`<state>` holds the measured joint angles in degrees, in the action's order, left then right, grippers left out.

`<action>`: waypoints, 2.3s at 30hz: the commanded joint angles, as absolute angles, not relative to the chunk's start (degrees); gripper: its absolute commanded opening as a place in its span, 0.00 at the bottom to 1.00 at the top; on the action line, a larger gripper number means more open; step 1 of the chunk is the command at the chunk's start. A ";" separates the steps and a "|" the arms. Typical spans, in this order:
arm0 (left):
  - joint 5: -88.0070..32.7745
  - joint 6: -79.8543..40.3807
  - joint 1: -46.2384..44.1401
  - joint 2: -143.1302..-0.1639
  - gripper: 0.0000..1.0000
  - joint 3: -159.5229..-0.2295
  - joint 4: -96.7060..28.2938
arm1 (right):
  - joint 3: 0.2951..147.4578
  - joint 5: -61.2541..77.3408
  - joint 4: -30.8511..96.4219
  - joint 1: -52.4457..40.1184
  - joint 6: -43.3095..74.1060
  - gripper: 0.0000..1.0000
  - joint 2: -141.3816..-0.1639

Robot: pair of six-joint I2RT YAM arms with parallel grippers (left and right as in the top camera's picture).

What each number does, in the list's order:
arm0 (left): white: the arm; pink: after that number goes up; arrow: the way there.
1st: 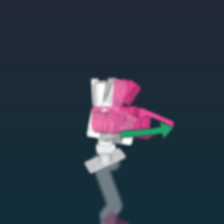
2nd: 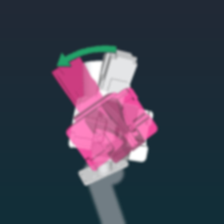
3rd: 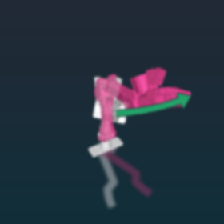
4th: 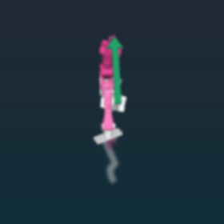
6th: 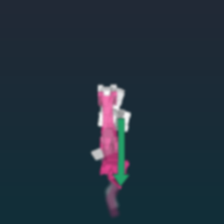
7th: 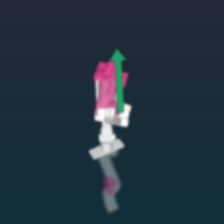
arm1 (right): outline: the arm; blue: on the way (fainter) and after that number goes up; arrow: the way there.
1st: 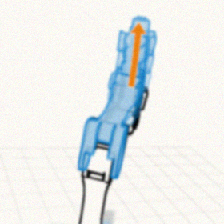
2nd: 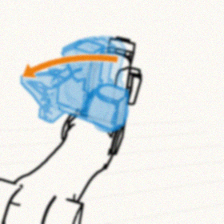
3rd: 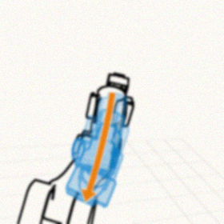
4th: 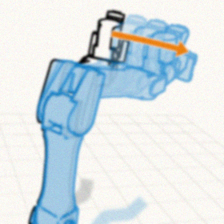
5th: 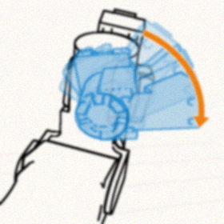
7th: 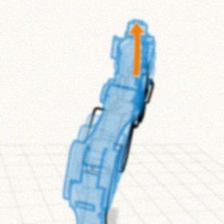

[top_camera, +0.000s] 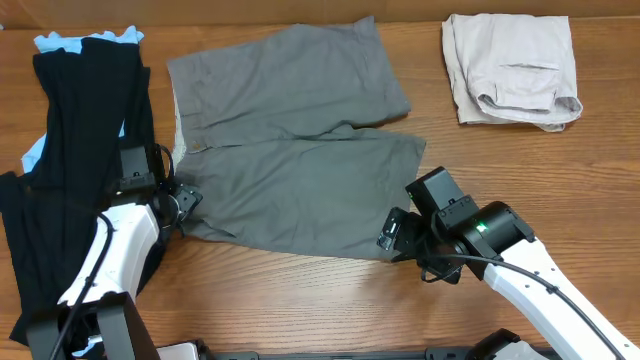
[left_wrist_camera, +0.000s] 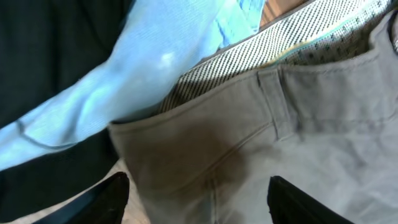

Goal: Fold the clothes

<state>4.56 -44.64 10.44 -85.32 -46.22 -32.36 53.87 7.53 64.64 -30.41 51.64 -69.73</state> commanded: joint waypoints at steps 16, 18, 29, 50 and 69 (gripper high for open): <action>4.25 -50.39 10.37 -87.00 0.04 -42.83 -32.14 | 50.28 10.11 58.15 -32.88 57.74 0.98 -77.76; 3.66 -50.39 10.37 -87.00 0.04 -42.83 -32.12 | 48.18 9.45 54.50 -32.99 57.71 0.98 -78.52; 2.92 -50.39 10.35 -87.00 0.04 -42.83 -32.36 | 42.78 2.44 44.18 -32.99 55.53 0.93 -85.69; 0.25 -43.88 10.11 -86.98 0.04 -43.88 -38.46 | 42.83 -3.79 40.32 -31.77 55.31 0.04 -88.79; 0.56 -30.72 10.09 -84.55 0.04 -75.31 -67.40 | 51.70 -0.32 57.39 -24.45 46.81 0.04 -66.98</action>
<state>-0.91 -36.25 10.11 -86.56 -70.30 -64.99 48.95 1.26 55.20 -25.10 49.19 -71.20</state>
